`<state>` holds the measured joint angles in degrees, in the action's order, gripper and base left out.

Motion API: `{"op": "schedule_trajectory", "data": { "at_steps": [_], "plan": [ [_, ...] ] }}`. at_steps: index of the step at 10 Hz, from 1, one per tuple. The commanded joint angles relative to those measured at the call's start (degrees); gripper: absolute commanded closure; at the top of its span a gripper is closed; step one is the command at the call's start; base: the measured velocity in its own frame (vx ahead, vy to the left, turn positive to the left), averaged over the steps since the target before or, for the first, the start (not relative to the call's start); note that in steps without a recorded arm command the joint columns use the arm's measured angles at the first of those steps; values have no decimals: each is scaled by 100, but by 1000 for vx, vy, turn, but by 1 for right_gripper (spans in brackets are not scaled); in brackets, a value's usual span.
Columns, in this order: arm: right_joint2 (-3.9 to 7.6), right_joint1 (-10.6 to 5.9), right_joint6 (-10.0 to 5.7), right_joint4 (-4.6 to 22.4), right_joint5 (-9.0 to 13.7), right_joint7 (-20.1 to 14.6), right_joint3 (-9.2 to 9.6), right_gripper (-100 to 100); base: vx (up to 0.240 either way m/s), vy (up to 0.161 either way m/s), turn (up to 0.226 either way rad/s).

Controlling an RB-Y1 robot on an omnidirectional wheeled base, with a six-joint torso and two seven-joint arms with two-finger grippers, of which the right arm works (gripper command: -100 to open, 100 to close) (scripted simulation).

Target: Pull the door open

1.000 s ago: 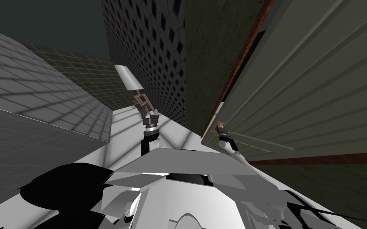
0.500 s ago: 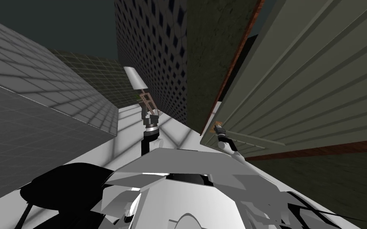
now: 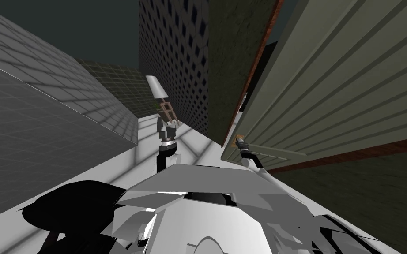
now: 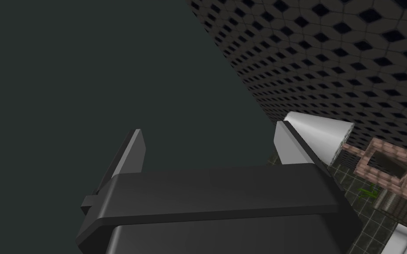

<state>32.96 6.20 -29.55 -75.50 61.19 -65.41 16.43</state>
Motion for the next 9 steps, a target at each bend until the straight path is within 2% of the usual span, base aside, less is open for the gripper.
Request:
{"op": "schedule_trajectory", "data": {
  "at_steps": [1, 2, 9],
  "plan": [
    [0, 0, 0, 0, 0, 0, 0, 100, -111, -16, 24],
    [89, 61, -45, -53, -17, -83, 112, 100, -174, -47, 123],
    [576, 273, -345, -304, -89, -511, 555, 100, -234, -78, 150]
  ]
}}
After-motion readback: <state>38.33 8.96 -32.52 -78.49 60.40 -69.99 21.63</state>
